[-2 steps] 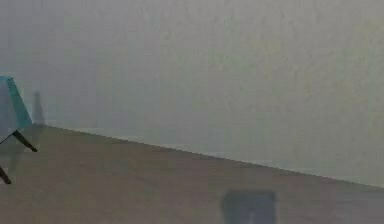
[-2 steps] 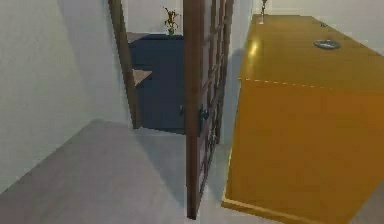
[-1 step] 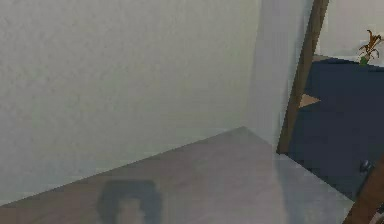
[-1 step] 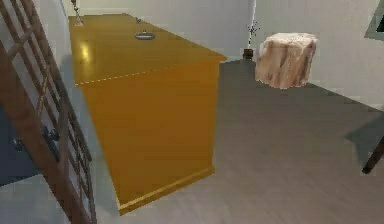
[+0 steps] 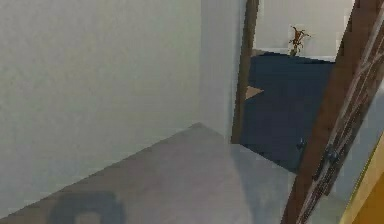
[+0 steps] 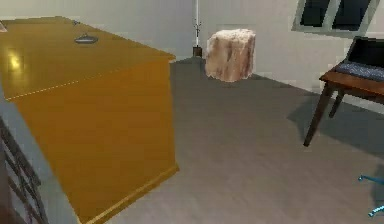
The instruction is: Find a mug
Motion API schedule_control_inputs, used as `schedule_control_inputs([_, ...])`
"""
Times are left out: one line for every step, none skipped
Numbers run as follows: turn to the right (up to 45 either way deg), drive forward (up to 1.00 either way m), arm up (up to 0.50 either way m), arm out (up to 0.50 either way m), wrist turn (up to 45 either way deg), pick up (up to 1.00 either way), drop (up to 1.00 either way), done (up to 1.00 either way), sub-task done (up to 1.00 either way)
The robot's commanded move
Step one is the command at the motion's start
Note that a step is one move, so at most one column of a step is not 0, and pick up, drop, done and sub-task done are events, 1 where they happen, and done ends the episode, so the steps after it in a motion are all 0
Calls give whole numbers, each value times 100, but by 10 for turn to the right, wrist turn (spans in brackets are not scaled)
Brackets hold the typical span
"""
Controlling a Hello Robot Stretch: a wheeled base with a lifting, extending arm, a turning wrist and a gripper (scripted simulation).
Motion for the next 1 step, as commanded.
schedule_control_inputs([0,100,0,0,0,0,0,0,0])
